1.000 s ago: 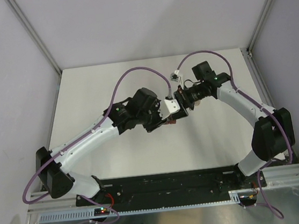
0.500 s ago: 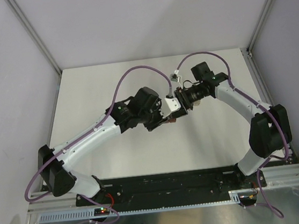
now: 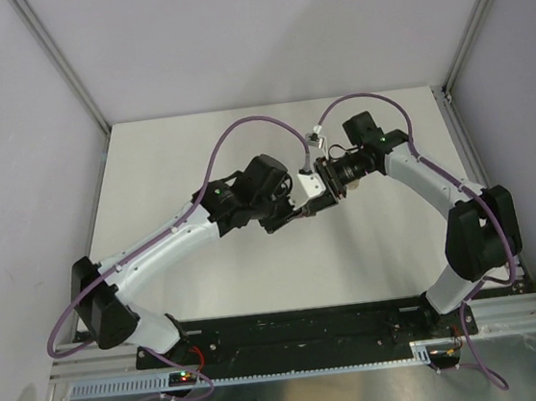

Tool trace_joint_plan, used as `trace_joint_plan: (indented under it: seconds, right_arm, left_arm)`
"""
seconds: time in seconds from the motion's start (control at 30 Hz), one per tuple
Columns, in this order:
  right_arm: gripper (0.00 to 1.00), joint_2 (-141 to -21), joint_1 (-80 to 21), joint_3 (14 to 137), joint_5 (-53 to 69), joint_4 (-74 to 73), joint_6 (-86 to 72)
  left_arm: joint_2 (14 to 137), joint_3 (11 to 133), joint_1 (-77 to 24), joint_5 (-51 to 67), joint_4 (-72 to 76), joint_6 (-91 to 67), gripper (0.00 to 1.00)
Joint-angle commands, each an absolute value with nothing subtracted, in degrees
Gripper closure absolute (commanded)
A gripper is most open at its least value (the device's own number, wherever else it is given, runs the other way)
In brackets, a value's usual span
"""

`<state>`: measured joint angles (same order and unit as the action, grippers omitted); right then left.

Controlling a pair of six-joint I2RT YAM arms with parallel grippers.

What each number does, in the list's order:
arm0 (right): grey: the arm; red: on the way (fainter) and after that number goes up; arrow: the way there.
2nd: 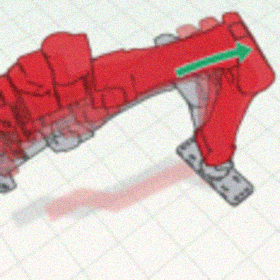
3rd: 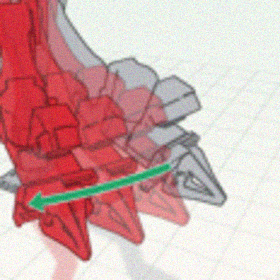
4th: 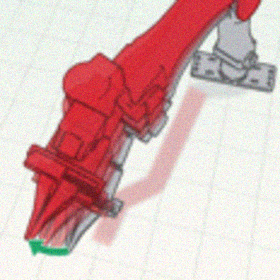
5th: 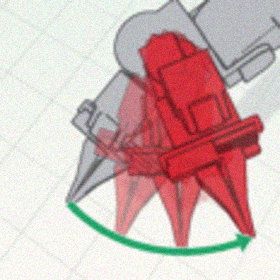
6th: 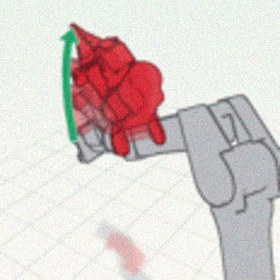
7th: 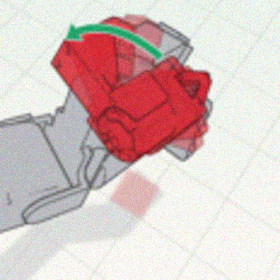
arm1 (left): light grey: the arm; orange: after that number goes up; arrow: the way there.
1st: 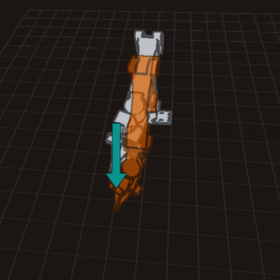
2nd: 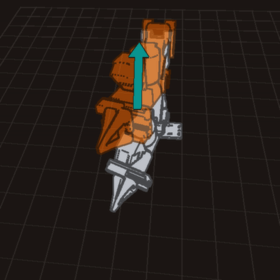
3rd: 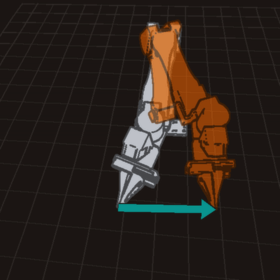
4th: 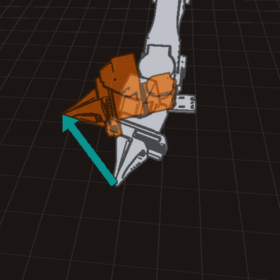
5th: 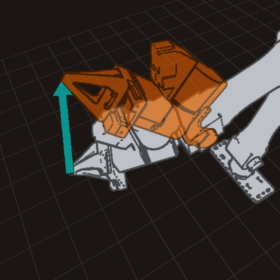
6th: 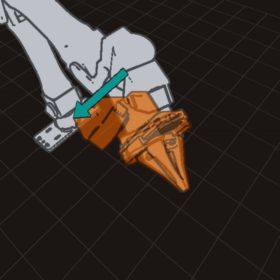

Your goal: Sort the pills into containers

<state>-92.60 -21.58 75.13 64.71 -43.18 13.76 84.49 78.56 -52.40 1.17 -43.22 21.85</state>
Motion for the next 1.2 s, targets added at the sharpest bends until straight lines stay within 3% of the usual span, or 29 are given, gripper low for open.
trace_joint_plan:
  seconds: [0.0,0.17,0.3,0.4,0.57,0.77,0.9,1.17]
  right_arm:
    - [0.71,-93.67,-21.57,77.26,68.39,-44.99,14.76]
    - [0.92,-94.54,-21.45,77.45,69.04,-45.03,14.31]
    - [0.99,-95.13,-21.45,77.75,69.29,-44.97,13.65]
    - [0.92,-95.28,-21.15,77.93,69.45,-44.44,12.45]
    - [0.60,-95.78,-20.41,78.23,70.10,-43.79,10.52]
    - [0.44,-96.78,-20.26,78.56,70.78,-44.29,10.24]
    - [0.42,-96.93,-20.26,78.57,70.69,-44.79,10.61]
    - [0.54,-96.93,-20.22,78.57,71.13,-45.76,11.42]
  left_arm:
    - [84.66,80.94,-52.88,-1.35,-41.97,21.04,1.00]
    - [84.86,80.69,-53.16,-2.19,-42.01,20.94,1.00]
    - [85.27,80.87,-53.65,-2.69,-41.98,20.76,1.00]
    - [85.59,81.17,-53.98,-2.95,-42.01,20.81,1.00]
    - [85.80,81.84,-54.73,-3.83,-41.96,21.25,1.00]
    - [85.95,82.55,-55.82,-5.24,-41.93,21.69,1.00]
    - [85.90,82.70,-55.92,-5.78,-42.00,21.81,1.00]
    - [85.88,82.57,-55.96,-7.52,-41.93,22.72,1.00]
